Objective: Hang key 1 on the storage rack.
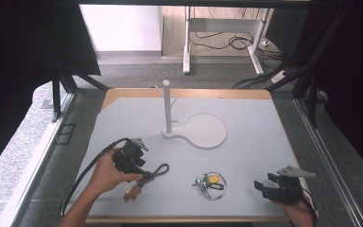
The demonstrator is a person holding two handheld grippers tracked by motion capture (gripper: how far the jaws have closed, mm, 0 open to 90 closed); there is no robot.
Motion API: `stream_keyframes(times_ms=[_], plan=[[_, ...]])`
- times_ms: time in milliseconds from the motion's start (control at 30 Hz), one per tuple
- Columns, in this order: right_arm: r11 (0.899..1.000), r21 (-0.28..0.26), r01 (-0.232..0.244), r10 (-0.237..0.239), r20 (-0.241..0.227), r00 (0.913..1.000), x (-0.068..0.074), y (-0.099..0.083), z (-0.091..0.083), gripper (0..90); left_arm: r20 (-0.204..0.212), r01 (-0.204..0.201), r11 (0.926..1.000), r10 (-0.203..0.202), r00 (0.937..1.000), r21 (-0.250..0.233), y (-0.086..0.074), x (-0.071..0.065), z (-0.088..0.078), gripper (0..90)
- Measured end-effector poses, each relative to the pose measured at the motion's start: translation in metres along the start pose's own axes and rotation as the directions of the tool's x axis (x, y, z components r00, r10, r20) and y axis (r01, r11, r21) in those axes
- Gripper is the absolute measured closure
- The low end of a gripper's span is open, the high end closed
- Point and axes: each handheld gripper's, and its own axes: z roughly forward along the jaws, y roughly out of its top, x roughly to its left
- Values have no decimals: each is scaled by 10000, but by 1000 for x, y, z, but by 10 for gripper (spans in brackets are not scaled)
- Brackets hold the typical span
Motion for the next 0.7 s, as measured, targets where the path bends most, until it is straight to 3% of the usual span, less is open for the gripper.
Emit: stream_keyframes(times_ms=[333,500,700], plan=[[10000,-90,15,-15,-1,10000,0,1,-1,315,-31,-32,9970,35,10000,770,10,-3,23,421],[10000,-61,-9,10,46,10000,0,1,-1,315,-361,-437,9813,513,9980,1875,10,-2,37,440],[10000,-31,-38,38,87,10000,0,1,-1,316,-716,-471,9725,650,9953,2281,10,0,47,482]])
